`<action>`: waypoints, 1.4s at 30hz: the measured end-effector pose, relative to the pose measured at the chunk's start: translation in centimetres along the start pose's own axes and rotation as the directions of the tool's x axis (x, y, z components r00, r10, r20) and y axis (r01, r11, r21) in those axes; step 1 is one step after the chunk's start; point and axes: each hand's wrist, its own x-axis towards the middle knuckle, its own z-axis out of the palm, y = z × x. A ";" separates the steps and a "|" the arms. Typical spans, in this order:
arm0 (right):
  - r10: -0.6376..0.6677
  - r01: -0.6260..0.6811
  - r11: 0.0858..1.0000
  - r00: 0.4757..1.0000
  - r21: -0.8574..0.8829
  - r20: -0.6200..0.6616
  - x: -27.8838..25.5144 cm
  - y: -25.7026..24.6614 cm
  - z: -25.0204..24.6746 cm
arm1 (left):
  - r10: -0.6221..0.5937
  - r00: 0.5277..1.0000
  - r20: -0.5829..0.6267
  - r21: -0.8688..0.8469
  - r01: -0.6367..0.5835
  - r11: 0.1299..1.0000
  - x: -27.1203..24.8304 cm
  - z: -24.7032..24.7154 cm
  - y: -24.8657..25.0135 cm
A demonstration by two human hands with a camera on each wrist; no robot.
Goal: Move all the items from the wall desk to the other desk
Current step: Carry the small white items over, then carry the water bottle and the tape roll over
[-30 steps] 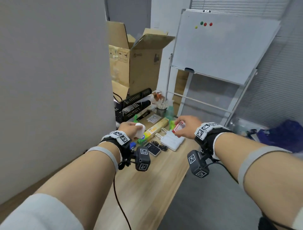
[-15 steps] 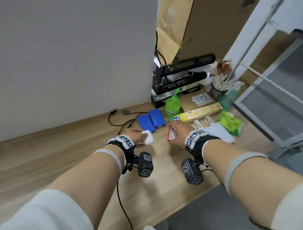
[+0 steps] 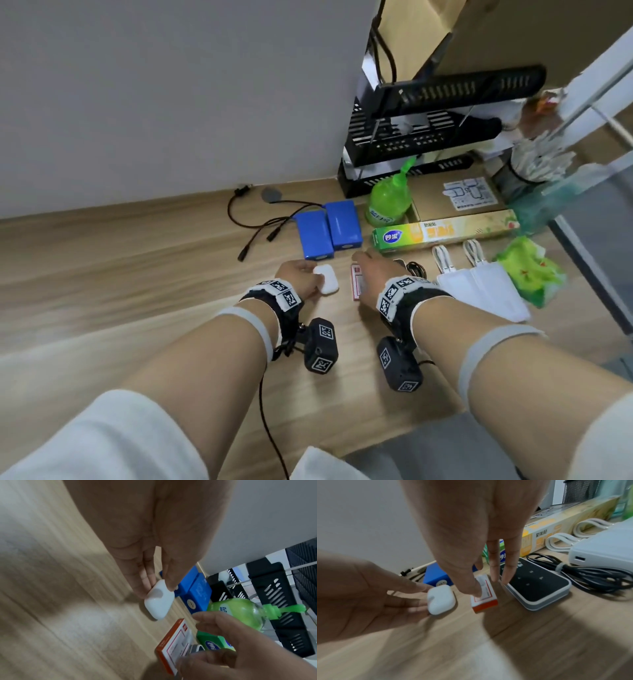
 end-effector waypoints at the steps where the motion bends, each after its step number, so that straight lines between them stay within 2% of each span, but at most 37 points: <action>1: 0.004 -0.004 1.000 1.000 0.012 0.001 0.0 -0.1 -0.3 | 0.001 1.000 -0.013 0.012 -0.001 1.000 -0.5 -0.3 0.3; 7: -0.105 0.106 0.994 0.994 0.004 -0.033 -0.9 -3.3 -4.8 | -0.010 0.984 -0.178 -0.113 -0.010 0.994 -6.9 -4.6 2.6; 12: -0.284 0.293 0.954 0.951 0.057 -0.123 -3.5 -11.4 -10.4 | 0.041 0.921 -0.388 -0.284 -0.162 0.945 -14.6 -12.1 5.0; 15: -0.388 0.408 0.906 0.907 0.115 -0.166 -5.9 -18.3 -13.6 | 0.114 0.848 -0.518 -0.302 -0.305 0.903 -19.9 -17.9 5.7; 18: -0.484 0.520 0.838 0.849 0.166 -0.212 -9.1 -26.0 -16.5 | 0.168 0.756 -0.633 -0.278 -0.425 0.862 -25.6 -24.5 5.6; 23: -0.646 0.711 0.638 0.703 0.294 -0.297 -16.6 -40.0 -19.4 | 0.228 0.589 -0.775 -0.208 -0.579 0.788 -35.9 -36.0 3.7; 27: -0.754 0.820 0.508 0.571 0.263 -0.326 -23.8 -51.5 -20.5 | 0.248 0.472 -0.846 -0.140 -0.645 0.751 -44.7 -45.7 0.5; 33: -0.833 0.904 0.352 0.421 0.242 -0.359 -33.5 -67.7 -18.1 | 0.248 0.299 -0.922 -0.030 -0.691 0.722 -56.1 -58.8 -5.2; 39: -0.877 0.944 0.313 0.330 0.106 -0.349 -37.2 -78.0 -15.3 | 0.193 0.206 -0.959 0.004 -0.673 0.739 -60.9 -68.6 -9.6; 42: -0.866 0.933 0.360 0.327 -0.019 -0.378 -36.6 -81.2 -15.2 | 0.185 0.198 -0.962 0.018 -0.634 0.773 -60.6 -72.4 -10.7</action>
